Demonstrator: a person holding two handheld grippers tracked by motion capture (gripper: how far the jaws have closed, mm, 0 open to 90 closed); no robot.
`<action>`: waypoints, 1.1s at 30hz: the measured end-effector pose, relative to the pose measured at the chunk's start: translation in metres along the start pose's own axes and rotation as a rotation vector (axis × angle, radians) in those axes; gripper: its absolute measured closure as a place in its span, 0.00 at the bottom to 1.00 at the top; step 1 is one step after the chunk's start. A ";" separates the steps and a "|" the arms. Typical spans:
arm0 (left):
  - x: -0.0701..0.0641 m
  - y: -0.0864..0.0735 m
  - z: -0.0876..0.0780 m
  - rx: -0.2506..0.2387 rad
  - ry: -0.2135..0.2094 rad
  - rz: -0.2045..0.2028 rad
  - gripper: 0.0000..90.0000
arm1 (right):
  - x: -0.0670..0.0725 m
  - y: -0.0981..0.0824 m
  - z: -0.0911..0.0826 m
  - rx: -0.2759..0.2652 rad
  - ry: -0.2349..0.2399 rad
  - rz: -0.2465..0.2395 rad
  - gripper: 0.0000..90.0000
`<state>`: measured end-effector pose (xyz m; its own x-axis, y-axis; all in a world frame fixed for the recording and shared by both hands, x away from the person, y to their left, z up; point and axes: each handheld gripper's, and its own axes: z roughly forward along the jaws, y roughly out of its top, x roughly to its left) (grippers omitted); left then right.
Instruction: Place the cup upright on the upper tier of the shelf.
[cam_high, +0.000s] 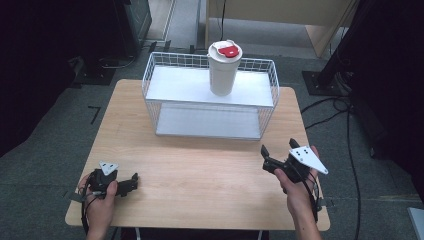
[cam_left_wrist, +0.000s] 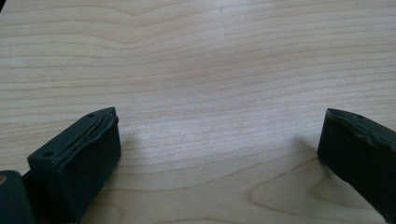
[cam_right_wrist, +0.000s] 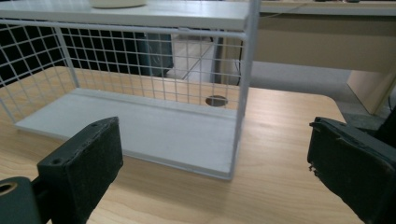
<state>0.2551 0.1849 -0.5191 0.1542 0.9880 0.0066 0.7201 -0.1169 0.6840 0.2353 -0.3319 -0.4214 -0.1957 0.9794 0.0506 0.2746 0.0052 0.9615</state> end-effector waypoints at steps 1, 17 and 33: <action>0.000 0.000 0.000 0.000 0.000 0.000 0.00 | -0.002 -0.002 -0.001 0.002 -0.004 0.004 0.04; 0.000 0.000 0.000 -0.001 0.000 -0.001 0.00 | -0.035 -0.045 -0.016 0.090 -0.095 0.023 0.04; 0.000 0.000 0.000 0.001 0.000 0.001 0.00 | -0.055 -0.087 -0.017 0.253 -0.130 0.048 0.04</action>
<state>0.2550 0.1849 -0.5190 0.1549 0.9879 0.0073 0.7203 -0.1180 0.6836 0.2065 -0.3898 -0.5036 -0.0589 0.9973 0.0433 0.5101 -0.0072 0.8601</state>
